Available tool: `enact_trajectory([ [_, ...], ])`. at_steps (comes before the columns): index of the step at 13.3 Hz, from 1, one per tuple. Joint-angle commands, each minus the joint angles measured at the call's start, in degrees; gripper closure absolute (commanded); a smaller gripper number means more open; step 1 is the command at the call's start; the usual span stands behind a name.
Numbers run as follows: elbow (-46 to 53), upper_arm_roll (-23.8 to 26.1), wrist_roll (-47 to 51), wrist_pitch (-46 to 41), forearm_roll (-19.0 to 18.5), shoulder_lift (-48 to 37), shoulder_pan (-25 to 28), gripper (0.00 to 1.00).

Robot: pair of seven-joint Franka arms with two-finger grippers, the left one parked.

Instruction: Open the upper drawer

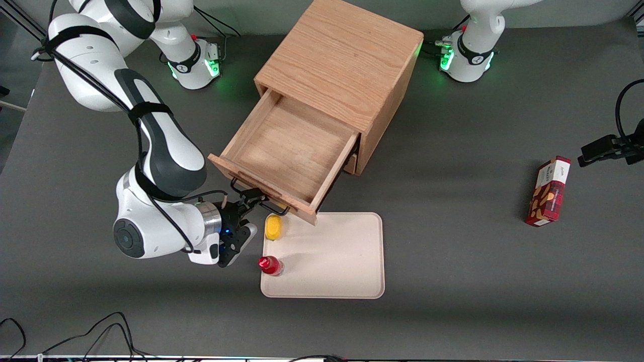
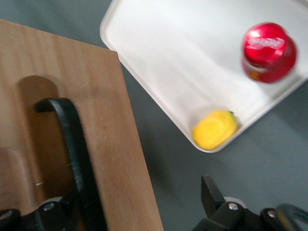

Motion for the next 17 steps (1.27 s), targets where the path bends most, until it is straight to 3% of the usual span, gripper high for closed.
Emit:
enact_trajectory([
  [1, 0.46, 1.00, 0.91, -1.70, -5.27, -1.28, -0.24, 0.00],
  [6, 1.07, 0.91, 0.91, -3.37, -5.90, -5.22, -1.12, 0.00],
  [10, 0.98, 0.12, 1.35, -6.16, -6.51, -15.58, -1.64, 0.00],
  [14, 0.63, -7.50, 1.18, -14.43, -7.57, -24.81, -1.82, 0.00],
  [17, 0.37, -17.16, 1.88, -23.63, -6.95, -31.77, -1.91, 0.00],
])
